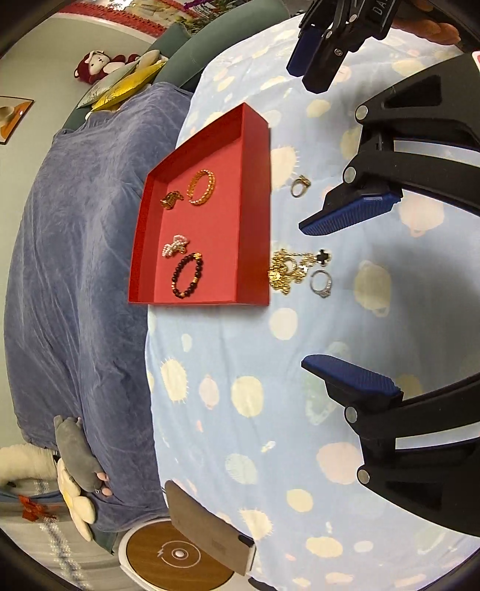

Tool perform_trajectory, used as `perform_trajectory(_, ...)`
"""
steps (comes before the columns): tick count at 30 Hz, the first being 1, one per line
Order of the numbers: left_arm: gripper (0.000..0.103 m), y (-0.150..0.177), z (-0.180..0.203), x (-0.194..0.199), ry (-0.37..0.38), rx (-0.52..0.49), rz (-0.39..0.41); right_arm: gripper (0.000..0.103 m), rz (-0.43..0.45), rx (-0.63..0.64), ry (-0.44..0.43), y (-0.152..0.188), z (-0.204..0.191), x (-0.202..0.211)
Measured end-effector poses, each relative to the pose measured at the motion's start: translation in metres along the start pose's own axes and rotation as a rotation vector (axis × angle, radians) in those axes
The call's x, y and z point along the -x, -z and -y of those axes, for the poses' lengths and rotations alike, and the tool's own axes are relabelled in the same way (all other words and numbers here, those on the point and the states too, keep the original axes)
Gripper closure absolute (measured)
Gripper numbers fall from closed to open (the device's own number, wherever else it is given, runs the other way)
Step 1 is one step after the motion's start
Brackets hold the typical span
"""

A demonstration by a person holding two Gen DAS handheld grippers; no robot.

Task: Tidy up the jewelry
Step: 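Withdraw both tools from the box toward the remaining rings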

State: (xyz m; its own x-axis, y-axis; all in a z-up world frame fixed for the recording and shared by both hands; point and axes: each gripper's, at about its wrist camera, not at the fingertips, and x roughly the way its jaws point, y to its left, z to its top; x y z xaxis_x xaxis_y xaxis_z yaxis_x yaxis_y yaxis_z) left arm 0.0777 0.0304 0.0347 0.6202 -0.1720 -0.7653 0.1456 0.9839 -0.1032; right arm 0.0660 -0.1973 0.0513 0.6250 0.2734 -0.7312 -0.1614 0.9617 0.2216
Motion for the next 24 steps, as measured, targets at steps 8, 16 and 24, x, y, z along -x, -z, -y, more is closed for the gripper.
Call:
perform_trajectory(8,0.039,0.018,-0.008,-0.016,-0.004,-0.031,-0.039,0.044,-0.055,0.081,-0.003,0.004,-0.025,-0.037)
perform_trajectory(16,0.039,0.023,-0.016,-0.021,0.022,-0.029,-0.07,0.05,-0.101,0.096,-0.009,0.006,-0.033,-0.074)
perform_trajectory(24,0.039,0.02,-0.02,-0.023,0.038,0.004,-0.079,0.057,-0.103,0.122,-0.027,0.001,-0.043,-0.086)
